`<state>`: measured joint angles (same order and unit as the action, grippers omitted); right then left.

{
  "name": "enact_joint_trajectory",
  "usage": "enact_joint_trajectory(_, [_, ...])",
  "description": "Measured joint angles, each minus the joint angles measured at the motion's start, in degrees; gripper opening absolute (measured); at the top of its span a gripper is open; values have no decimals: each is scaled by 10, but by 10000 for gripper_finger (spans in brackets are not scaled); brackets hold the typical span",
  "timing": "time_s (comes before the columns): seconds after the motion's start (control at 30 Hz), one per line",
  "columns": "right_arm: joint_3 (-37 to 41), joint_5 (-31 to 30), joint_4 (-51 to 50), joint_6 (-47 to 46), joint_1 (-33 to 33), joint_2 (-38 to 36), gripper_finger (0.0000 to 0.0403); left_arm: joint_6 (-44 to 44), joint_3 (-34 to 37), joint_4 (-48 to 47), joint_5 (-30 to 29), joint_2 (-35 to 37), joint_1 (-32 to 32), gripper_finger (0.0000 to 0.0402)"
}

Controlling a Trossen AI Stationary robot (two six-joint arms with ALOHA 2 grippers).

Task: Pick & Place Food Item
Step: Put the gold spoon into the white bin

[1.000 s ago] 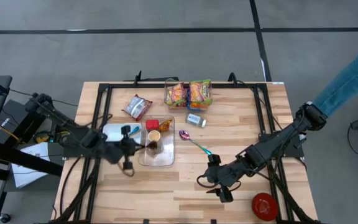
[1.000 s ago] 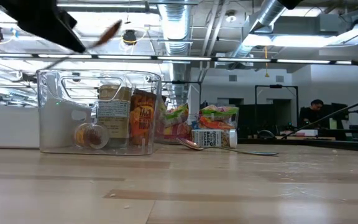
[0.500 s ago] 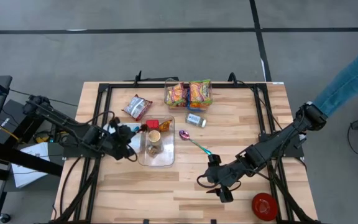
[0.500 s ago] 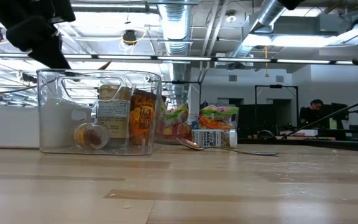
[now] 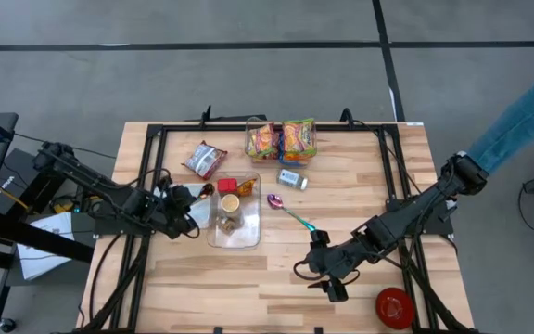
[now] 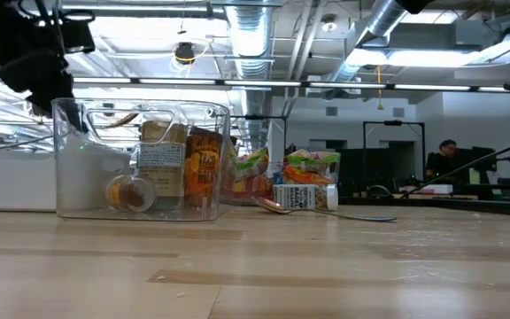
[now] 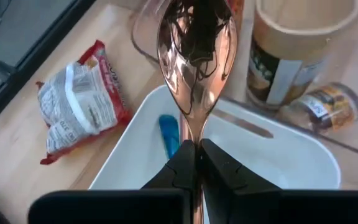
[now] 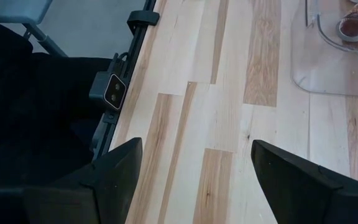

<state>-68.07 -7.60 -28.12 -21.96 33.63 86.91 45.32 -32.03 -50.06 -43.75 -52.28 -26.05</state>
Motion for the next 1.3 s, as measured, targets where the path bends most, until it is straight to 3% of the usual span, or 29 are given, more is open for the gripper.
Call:
enact_joint_trajectory(0.6, [0, 0, 0, 0, 0, 0, 295, 99, 60, -19, 31, 13, 0, 5])
enact_joint_trajectory(1.13, [0, -4, 3, 10, 0, 0, 295, 90, 61, 0, 36, 13, -6, 7])
enact_joint_trajectory(1.3, [0, -4, 3, 10, 0, 0, 295, 85, 61, 4, 36, 13, -6, 24])
